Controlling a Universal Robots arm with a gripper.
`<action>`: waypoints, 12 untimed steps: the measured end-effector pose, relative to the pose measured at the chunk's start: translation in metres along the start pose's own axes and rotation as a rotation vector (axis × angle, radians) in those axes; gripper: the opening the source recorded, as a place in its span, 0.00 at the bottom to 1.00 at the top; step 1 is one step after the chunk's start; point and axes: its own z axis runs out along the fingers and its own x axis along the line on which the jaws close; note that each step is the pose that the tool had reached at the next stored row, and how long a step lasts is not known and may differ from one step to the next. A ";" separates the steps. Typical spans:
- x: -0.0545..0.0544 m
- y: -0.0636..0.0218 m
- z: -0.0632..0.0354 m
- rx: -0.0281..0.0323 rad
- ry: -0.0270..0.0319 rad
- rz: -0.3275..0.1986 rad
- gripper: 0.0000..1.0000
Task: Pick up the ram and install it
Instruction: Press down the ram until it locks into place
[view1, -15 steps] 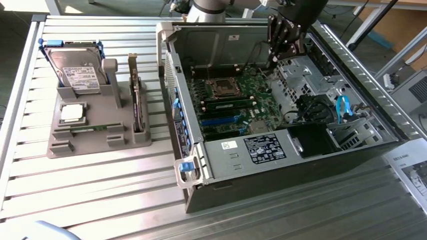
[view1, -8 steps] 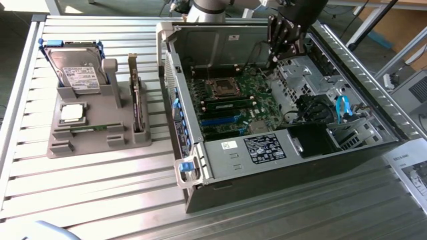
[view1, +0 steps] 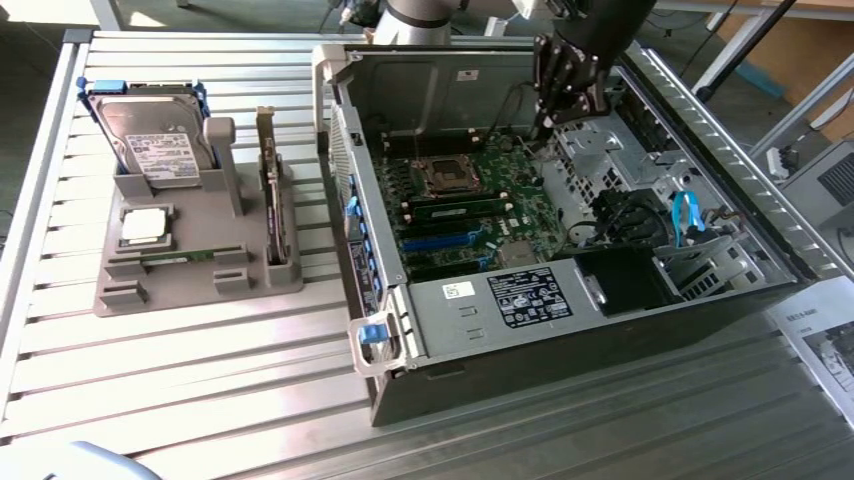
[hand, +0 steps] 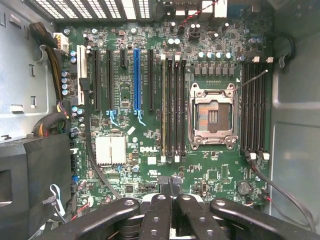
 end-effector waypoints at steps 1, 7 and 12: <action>0.000 0.0000 0.0015 0.0000 0.0001 0.000 0.10; 0.000 0.0001 0.0112 0.0000 0.0000 0.000 0.10; 0.000 0.0001 0.0199 0.0000 0.0001 0.000 0.10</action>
